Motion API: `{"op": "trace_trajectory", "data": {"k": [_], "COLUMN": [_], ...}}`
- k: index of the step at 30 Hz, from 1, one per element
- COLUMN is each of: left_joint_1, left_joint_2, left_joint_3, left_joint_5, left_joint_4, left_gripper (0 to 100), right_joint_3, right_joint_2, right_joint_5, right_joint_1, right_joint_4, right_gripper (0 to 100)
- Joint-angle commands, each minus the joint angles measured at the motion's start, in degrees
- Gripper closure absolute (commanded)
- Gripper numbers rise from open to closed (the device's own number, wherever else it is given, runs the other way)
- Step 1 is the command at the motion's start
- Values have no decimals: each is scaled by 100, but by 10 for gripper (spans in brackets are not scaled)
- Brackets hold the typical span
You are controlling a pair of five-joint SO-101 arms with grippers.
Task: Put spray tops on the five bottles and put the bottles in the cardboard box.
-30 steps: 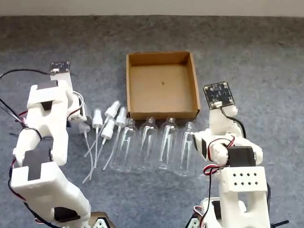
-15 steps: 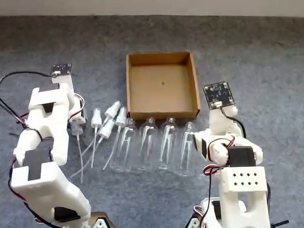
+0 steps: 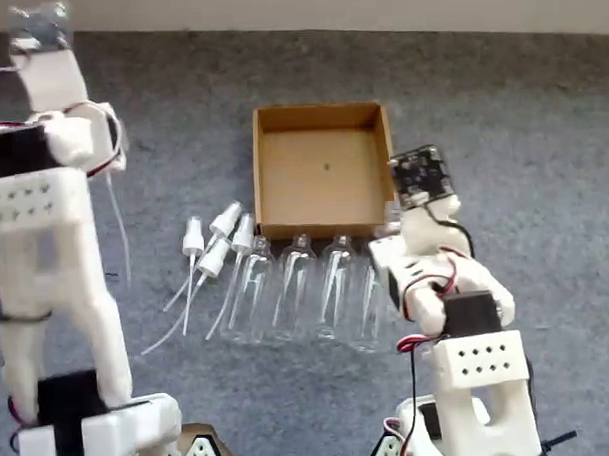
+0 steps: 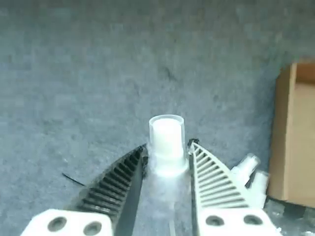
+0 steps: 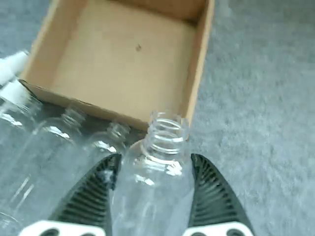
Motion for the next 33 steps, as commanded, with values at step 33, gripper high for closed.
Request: {"op": "trace_trajectory", "data": {"k": [33], "left_joint_1": [4611], "left_joint_2": [-1288], "left_joint_3": [-1288], "left_joint_5": [642], "left_joint_4": [-1855], "left_gripper": [934], "right_joint_3": [2686], "right_joint_2": [-4743], "right_joint_5": [-527], "right_joint_1": [-2158], "right_joint_4": [-1807], "right_gripper": [994]}}
